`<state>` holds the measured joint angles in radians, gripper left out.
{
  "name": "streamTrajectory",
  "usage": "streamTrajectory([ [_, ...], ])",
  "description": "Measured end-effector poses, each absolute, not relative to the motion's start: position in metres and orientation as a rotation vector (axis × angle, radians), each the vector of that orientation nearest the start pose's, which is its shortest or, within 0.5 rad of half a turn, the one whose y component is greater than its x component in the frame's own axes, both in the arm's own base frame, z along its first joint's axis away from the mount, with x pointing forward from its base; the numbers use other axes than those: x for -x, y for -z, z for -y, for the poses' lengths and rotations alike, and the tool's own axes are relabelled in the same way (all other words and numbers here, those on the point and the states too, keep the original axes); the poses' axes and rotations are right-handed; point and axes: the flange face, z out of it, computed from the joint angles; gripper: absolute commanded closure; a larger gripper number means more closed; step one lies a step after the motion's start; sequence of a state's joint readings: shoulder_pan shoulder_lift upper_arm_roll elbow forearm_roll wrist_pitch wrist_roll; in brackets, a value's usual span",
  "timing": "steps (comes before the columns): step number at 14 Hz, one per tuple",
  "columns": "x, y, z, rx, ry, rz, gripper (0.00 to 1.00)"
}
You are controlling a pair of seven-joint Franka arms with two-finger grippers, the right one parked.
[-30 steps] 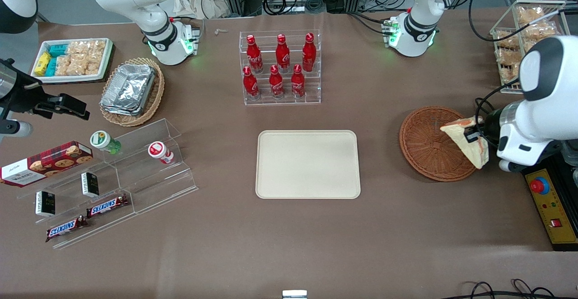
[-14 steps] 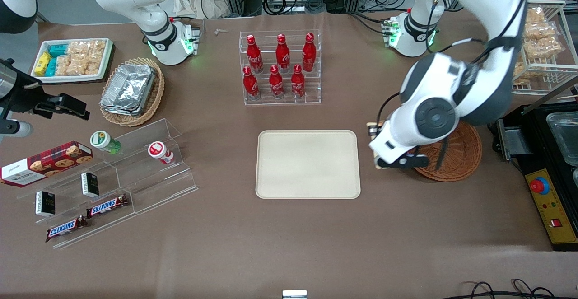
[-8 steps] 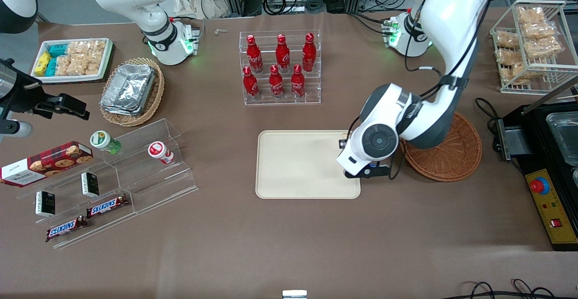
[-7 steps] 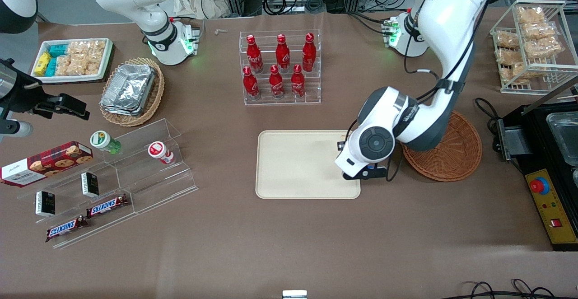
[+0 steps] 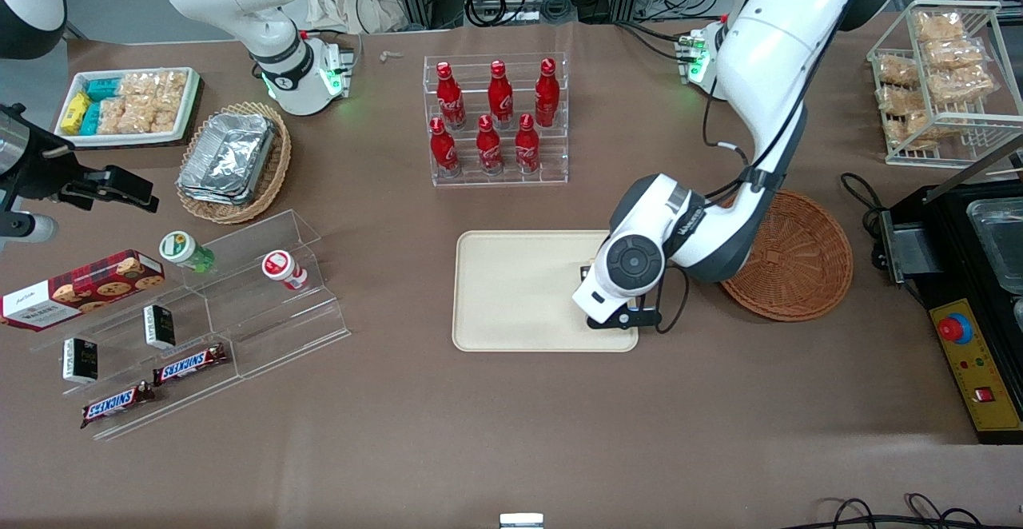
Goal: Place sandwich from basket to tray
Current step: 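Carry the sandwich over the cream tray and lower it onto it, then open the left gripper to release the sandwich on the tray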
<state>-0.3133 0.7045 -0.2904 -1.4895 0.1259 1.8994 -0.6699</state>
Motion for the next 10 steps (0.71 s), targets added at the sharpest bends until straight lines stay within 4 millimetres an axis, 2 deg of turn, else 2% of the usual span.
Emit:
streamTrajectory([
  [1, -0.583, -0.241, 0.355, 3.014, -0.408, 0.082, 0.72],
  [2, -0.582, -0.233, 0.354, 3.008, -0.419, 0.086, 0.39],
  [3, -0.582, -0.229, 0.354, 3.006, -0.425, 0.089, 0.10],
  [4, -0.583, -0.230, 0.354, 3.007, -0.422, 0.094, 0.01],
  [7, -0.591, -0.237, 0.349, 3.009, -0.406, 0.141, 0.00],
  [9, -0.599, -0.256, 0.335, 2.987, -0.420, 0.184, 0.00],
  [10, -0.605, -0.274, 0.323, 2.977, -0.419, 0.209, 0.00],
])
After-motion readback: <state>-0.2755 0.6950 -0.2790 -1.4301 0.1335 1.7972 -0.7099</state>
